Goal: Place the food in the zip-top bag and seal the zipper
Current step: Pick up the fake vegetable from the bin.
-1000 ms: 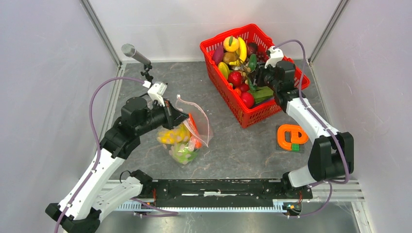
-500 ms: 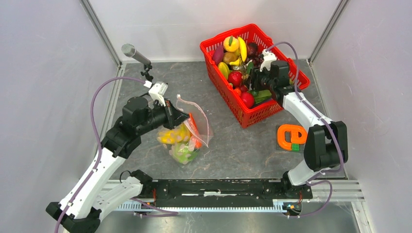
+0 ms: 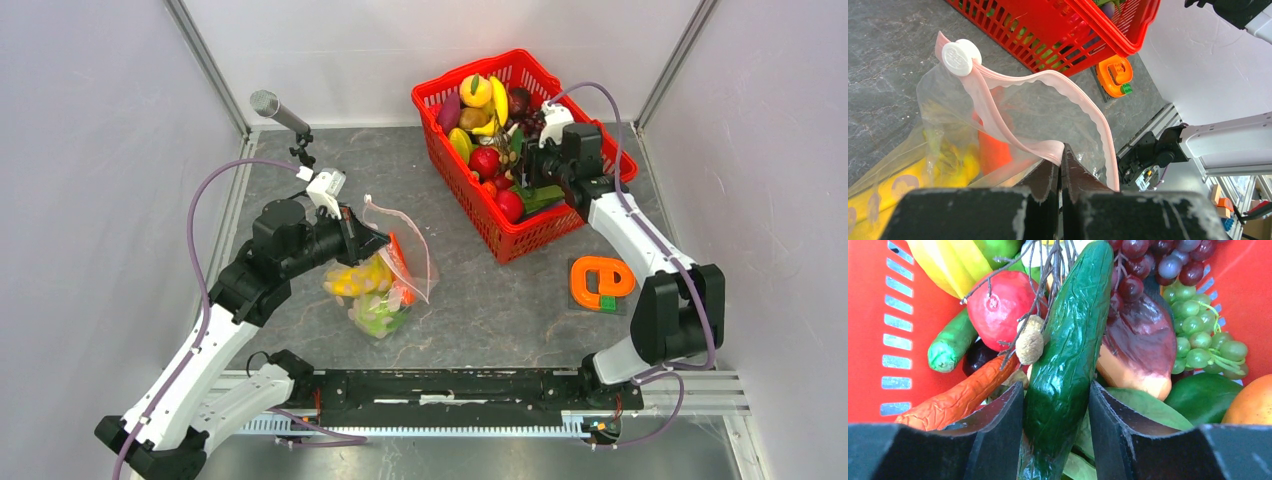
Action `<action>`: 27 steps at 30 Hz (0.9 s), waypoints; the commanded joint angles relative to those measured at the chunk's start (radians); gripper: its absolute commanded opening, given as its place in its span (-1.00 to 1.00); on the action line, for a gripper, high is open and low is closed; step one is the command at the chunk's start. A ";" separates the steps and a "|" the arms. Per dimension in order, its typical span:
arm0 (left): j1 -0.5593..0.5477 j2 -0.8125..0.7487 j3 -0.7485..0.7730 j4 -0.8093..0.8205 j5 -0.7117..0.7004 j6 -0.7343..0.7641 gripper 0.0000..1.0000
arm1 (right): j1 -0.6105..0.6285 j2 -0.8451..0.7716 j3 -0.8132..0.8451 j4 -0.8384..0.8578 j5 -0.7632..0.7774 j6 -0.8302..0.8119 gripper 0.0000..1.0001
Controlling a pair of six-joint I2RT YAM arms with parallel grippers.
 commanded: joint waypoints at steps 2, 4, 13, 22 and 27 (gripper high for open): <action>-0.003 -0.003 0.010 0.036 0.009 0.001 -0.93 | -0.001 0.012 0.055 -0.033 -0.019 -0.019 -0.44; -0.003 -0.008 0.009 0.035 0.008 0.001 -0.93 | -0.002 0.002 0.051 -0.020 -0.002 0.000 -0.51; -0.003 -0.006 0.015 0.031 0.000 0.001 -0.93 | 0.000 -0.261 -0.182 0.299 0.194 0.067 -0.64; -0.003 0.000 0.013 0.031 0.001 0.002 -0.93 | 0.000 -0.345 -0.262 0.388 0.022 0.123 -0.66; -0.003 -0.005 0.012 0.031 -0.003 0.004 -0.93 | 0.000 -0.413 -0.351 0.529 -0.115 0.211 -0.75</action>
